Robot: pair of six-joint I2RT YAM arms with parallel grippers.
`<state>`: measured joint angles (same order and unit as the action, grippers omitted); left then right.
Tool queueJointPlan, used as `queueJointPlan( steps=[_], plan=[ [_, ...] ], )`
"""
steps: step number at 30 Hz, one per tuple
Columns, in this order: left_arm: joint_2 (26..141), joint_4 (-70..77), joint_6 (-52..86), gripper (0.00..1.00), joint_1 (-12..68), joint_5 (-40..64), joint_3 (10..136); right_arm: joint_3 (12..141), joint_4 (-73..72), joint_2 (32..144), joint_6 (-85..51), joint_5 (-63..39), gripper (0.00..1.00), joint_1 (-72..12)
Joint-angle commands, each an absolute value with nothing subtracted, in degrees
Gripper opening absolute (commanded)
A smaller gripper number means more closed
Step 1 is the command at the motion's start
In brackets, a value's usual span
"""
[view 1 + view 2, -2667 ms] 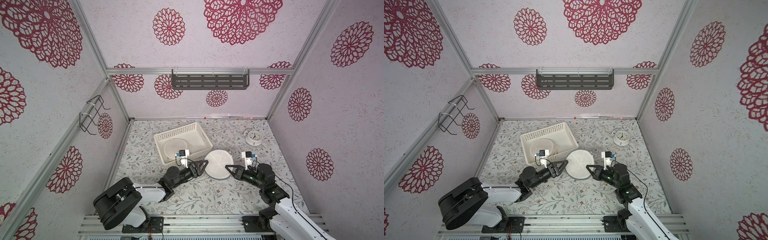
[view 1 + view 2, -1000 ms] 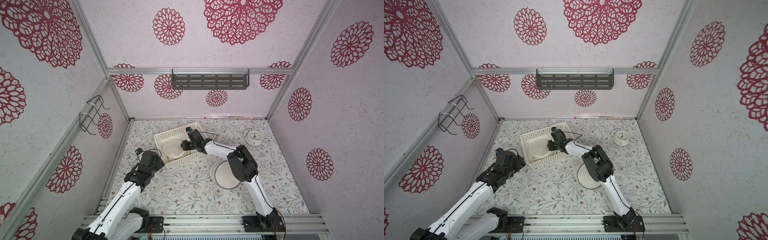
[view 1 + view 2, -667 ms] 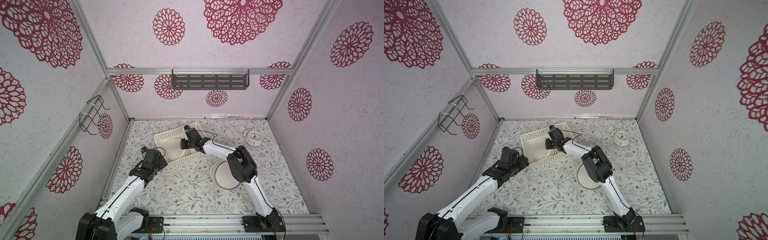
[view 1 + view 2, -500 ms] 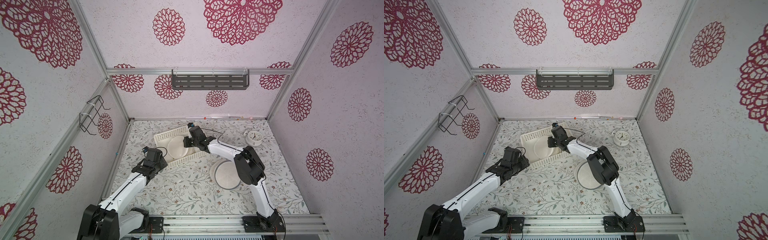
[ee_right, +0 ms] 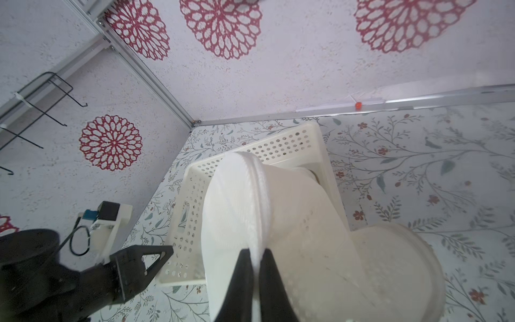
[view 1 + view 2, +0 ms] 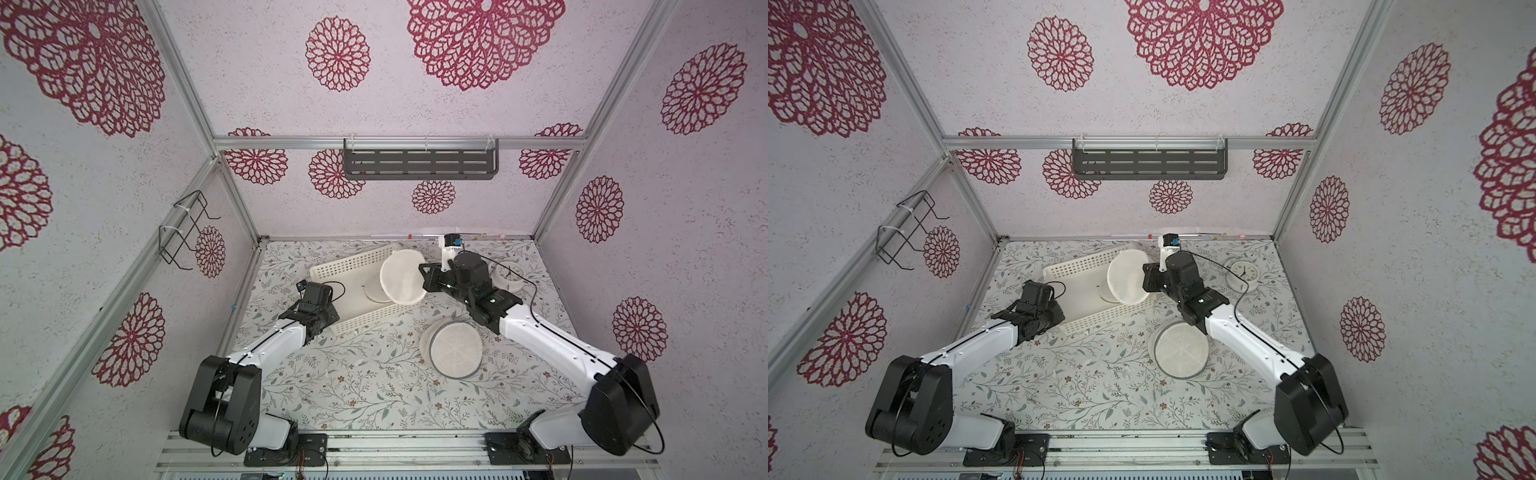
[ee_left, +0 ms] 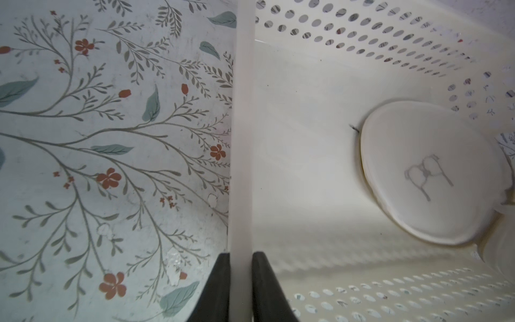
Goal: Turn the laundry bag inside out
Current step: Move the bin to the center of the board, then turn over the laundry bag.
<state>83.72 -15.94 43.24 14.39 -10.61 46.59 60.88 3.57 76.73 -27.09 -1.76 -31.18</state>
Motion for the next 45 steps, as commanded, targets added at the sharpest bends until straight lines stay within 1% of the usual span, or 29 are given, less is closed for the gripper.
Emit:
queueJointPlan(
  steps=[1,4,10,13,14,16,18,19,21,23,26,29,31,35,38,40,42,45],
  plan=[
    [86.42,-14.31,39.73,0.16,13.32,-12.40,49.38,56.59,4.02,67.31,-28.67,-0.79,0.00,-29.70],
    [88.66,-14.16,37.79,0.15,12.85,-14.05,52.08,53.13,7.17,59.64,-28.75,-0.66,0.00,-28.80],
    [93.71,-13.53,34.82,0.16,12.48,-16.12,57.86,50.63,13.66,48.72,-28.05,-0.09,0.00,-27.97],
    [96.27,-13.49,33.63,0.20,12.45,-16.27,60.45,50.92,14.00,45.75,-27.25,-0.26,0.00,-27.56],
    [96.70,-13.53,33.45,0.23,12.47,-16.26,60.90,51.15,13.69,45.44,-26.99,-0.29,0.00,-27.36],
    [96.79,-13.38,32.98,0.36,12.46,-16.26,61.50,52.55,13.07,45.92,-26.71,-0.80,0.00,-26.81],
    [95.82,-12.68,32.40,0.46,12.47,-16.35,61.33,54.14,11.46,47.18,-26.63,-1.88,0.00,-26.49],
    [94.79,-12.21,32.01,0.55,12.56,-16.58,61.05,54.99,10.27,48.04,-26.75,-2.59,0.00,-26.46],
    [91.92,-11.07,31.15,0.68,12.77,-17.30,60.20,57.30,8.29,50.29,-26.96,-4.19,0.00,-26.45],
    [87.99,-9.94,29.75,0.78,13.22,-18.91,59.24,59.83,6.15,52.40,-27.87,-5.52,0.00,-26.45],
    [80.96,-7.20,26.12,0.86,14.52,-21.23,57.49,63.03,2.69,55.31,-31.03,-6.91,0.00,-26.45],
    [72.58,-1.36,18.73,0.91,17.32,-22.59,54.39,66.52,0.10,58.73,-34.58,-9.78,0.00,-26.66],
    [67.12,3.54,12.37,0.93,19.54,-21.51,51.68,68.97,-0.78,60.79,-36.42,-10.36,0.00,-27.27],
    [56.51,11.71,-1.39,0.93,23.92,-12.03,45.90,74.87,-1.27,63.98,-38.45,-10.58,0.00,-29.66],
    [48.31,17.12,-14.34,0.93,26.47,-0.41,40.65,79.95,1.72,65.88,-38.80,-9.52,0.00,-32.62],
    [43.92,17.67,-22.11,0.94,28.61,4.47,38.76,81.83,4.27,66.44,-39.78,-7.83,0.00,-34.53],
    [40.41,16.32,-27.32,0.96,30.48,5.63,38.53,81.87,6.21,66.32,-41.73,-6.34,0.00,-35.99],
    [37.18,10.32,-33.66,0.97,32.75,7.47,39.89,78.59,7.65,65.35,-45.46,-4.84,0.00,-37.24]
  ],
)
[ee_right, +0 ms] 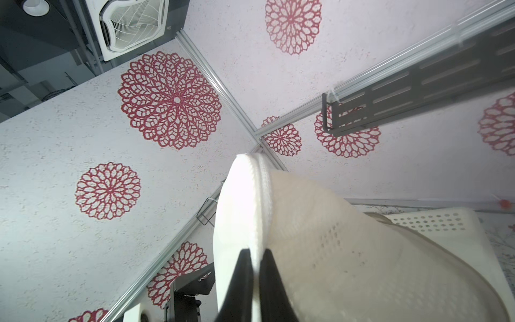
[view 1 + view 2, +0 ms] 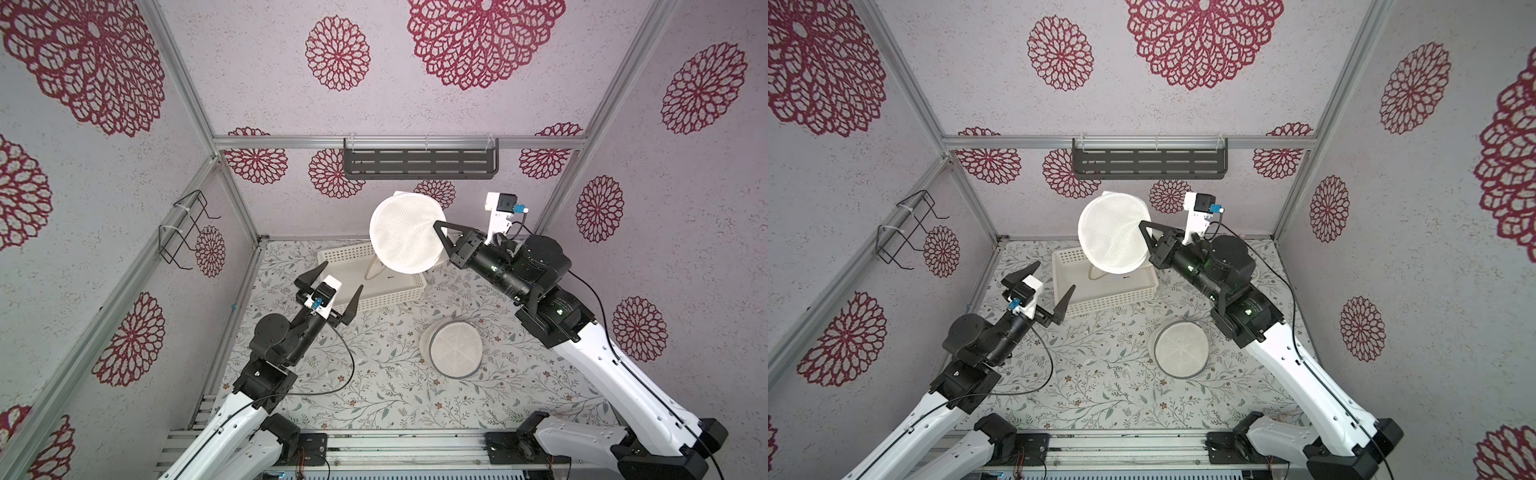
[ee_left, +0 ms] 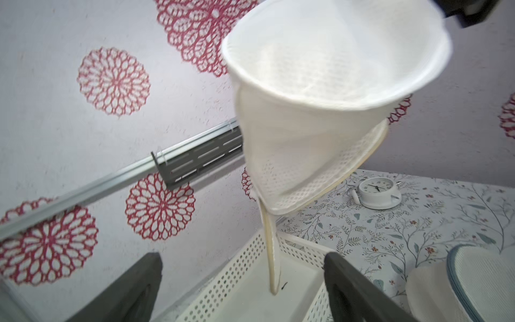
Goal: Turn the laundry bag inside out
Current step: Turn over the laundry bag.
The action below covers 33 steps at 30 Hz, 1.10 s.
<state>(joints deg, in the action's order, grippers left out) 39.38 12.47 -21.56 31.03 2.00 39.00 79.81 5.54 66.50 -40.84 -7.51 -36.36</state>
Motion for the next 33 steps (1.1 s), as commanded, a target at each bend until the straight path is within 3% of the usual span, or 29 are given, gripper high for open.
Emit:
queueJointPlan(
  steps=[1,10,22,25,33],
  plan=[
    [36.71,8.27,-35.76,0.97,33.59,7.83,40.31,77.29,8.09,65.10,-46.62,-4.56,0.00,-37.55],
    [39.59,-7.07,-49.93,1.00,41.62,6.41,42.23,67.20,6.41,65.71,-53.14,-6.50,0.00,-41.41],
    [46.84,-7.48,-51.82,0.97,42.34,5.38,44.30,66.75,5.74,66.63,-54.67,-6.94,0.00,-43.15],
    [48.64,-2.36,-53.47,0.82,42.31,0.17,43.35,66.46,5.60,66.76,-54.80,-7.38,0.00,-43.64],
    [50.74,-0.14,-53.42,0.27,42.80,-1.36,44.44,66.08,5.63,66.97,-53.47,-7.18,0.00,-43.68]
  ],
)
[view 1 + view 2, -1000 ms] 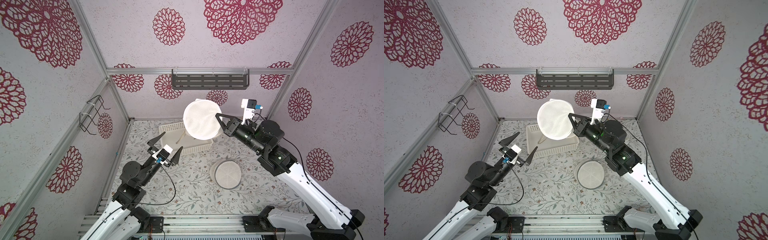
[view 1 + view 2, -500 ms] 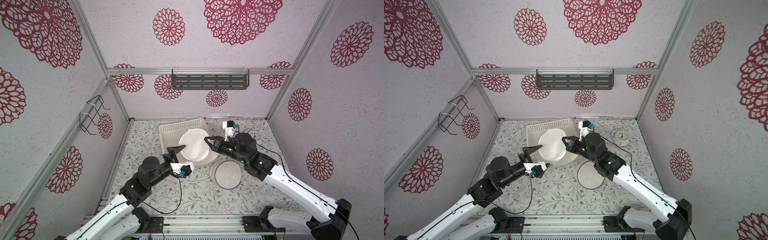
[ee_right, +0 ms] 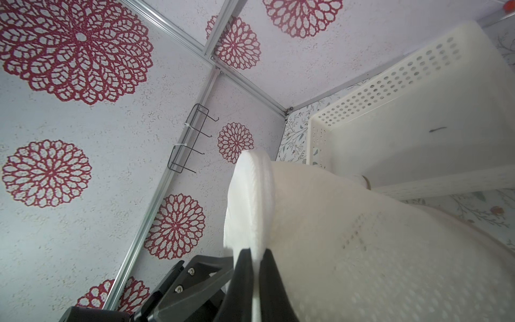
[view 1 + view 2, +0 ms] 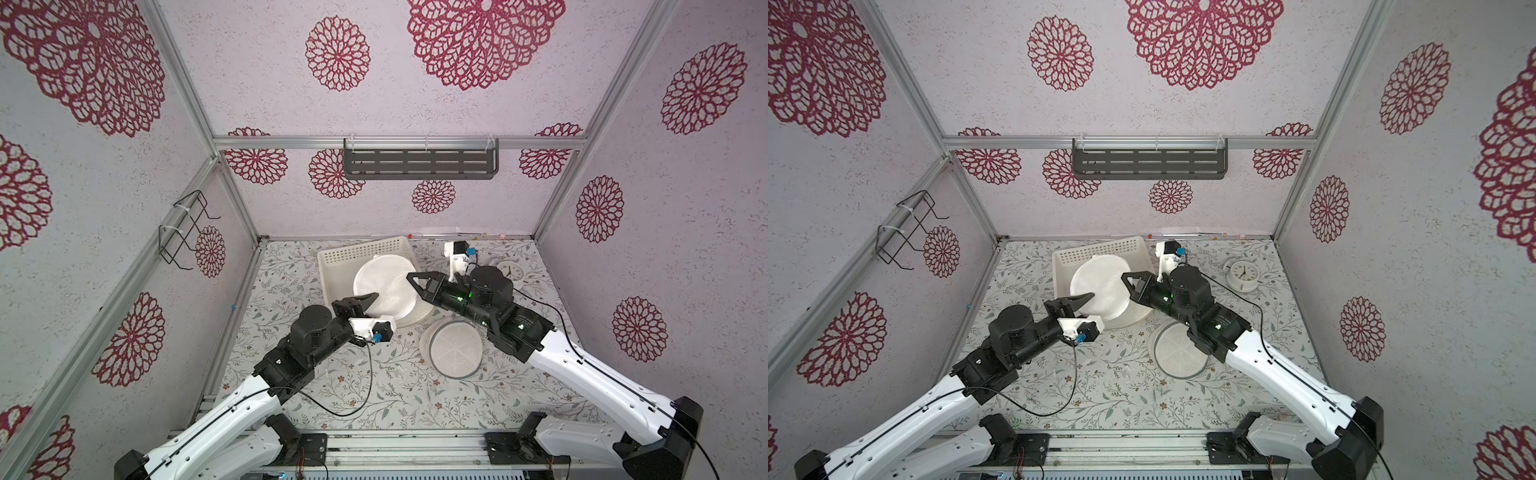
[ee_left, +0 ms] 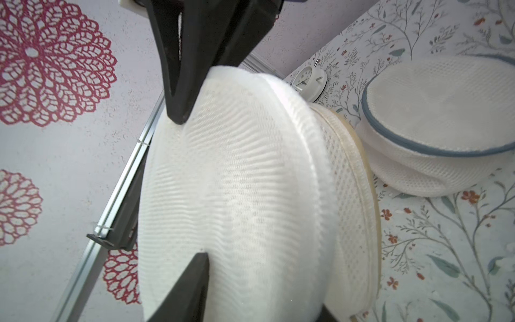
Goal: Turn the laundry bag inside out
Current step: Turn over the laundry bag.
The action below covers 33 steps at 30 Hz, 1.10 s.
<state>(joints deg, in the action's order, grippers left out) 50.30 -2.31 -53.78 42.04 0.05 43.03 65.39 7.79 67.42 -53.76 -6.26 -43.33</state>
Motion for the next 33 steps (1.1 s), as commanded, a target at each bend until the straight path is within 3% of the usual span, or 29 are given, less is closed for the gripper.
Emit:
queueJointPlan(
  steps=[1,3,6,7,12,17,24,28,33],
  plan=[
    [50.95,-0.50,-52.91,0.18,42.92,-1.43,44.83,66.33,5.63,67.12,-53.13,-7.31,0.00,-43.69],
    [51.30,-1.87,-50.92,0.00,42.89,-1.45,45.91,67.13,6.12,67.34,-51.56,-7.53,0.06,-43.73],
    [51.60,-4.46,-44.49,0.00,42.65,-3.02,48.59,69.29,8.49,66.53,-45.99,-6.73,0.43,-42.93],
    [51.91,-6.51,-41.53,0.00,42.08,-3.29,50.19,70.40,10.24,66.15,-43.55,-6.35,0.52,-42.32],
    [53.71,-17.35,-26.57,0.00,34.75,5.94,57.48,70.31,16.97,58.37,-20.91,2.29,0.77,-41.40],
    [54.76,-19.01,-17.59,0.00,28.98,13.26,59.03,55.90,11.73,47.43,-1.60,0.23,0.87,-41.48],
    [55.12,-20.14,-14.01,0.00,27.33,18.96,60.02,32.68,-7.56,37.47,27.64,-4.34,0.92,-47.01],
    [53.93,-21.43,-13.91,0.00,27.02,21.60,60.11,29.30,-14.93,41.45,35.84,1.52,0.91,-47.11],
    [53.09,-23.87,-14.81,0.00,27.02,23.90,60.29,28.53,-24.95,44.97,35.66,5.70,0.88,-47.20]
  ],
)
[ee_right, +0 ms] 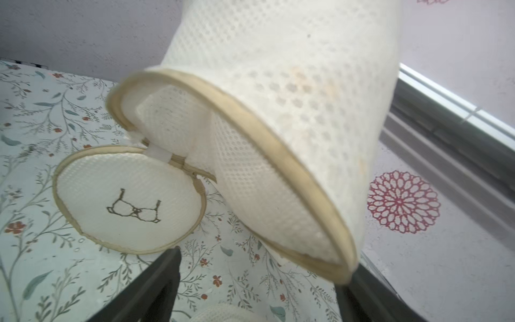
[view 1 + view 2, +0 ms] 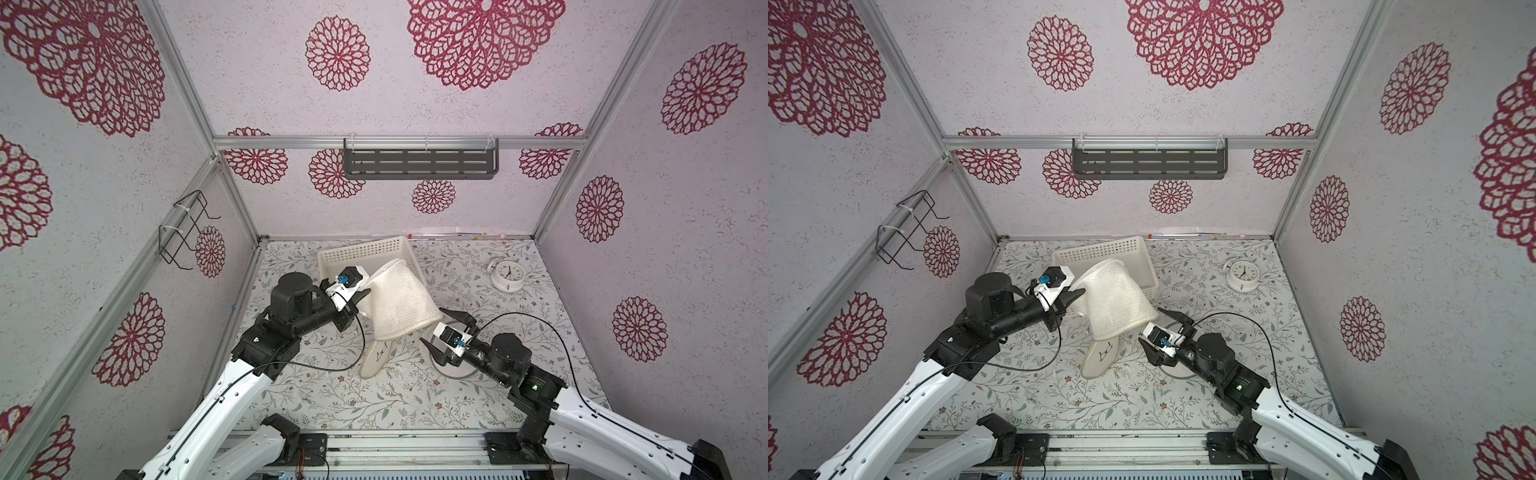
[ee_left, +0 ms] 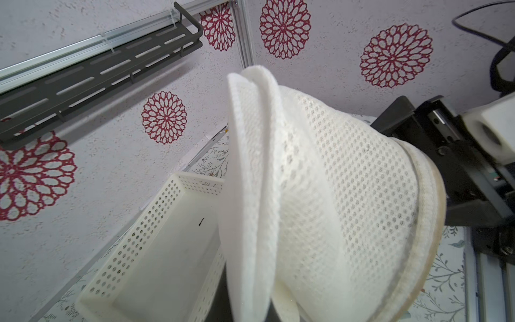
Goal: Turn the laundry bag inside out
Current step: Turn over the laundry bag.
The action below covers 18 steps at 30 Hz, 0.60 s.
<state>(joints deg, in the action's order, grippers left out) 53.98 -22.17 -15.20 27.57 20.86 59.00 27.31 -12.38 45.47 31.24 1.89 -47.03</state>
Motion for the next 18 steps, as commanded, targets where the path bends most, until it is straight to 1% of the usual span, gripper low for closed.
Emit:
queueJointPlan(
  steps=[1,4,7,11,14,18],
  plan=[
    [53.02,-24.34,-15.06,0.00,27.01,24.29,60.29,28.56,-26.22,45.07,34.90,5.93,0.87,-47.20],
    [53.09,-25.30,-15.93,0.00,27.07,26.08,60.21,29.30,-27.48,45.46,33.64,5.94,0.83,-47.20],
    [53.56,-26.75,-17.90,0.00,27.06,28.30,60.29,30.26,-27.44,45.56,33.38,2.75,0.80,-47.20],
    [54.49,-32.65,-27.33,0.00,27.35,31.82,60.41,33.13,-25.02,47.03,34.63,-1.56,0.77,-47.20],
    [55.16,-37.39,-34.75,0.00,27.85,31.73,60.09,35.28,-21.99,48.56,36.70,-3.99,0.76,-47.20],
    [56.98,-42.43,-41.25,0.00,28.39,32.30,61.30,37.31,-18.03,50.17,38.79,-8.80,0.73,-47.20]
  ],
)
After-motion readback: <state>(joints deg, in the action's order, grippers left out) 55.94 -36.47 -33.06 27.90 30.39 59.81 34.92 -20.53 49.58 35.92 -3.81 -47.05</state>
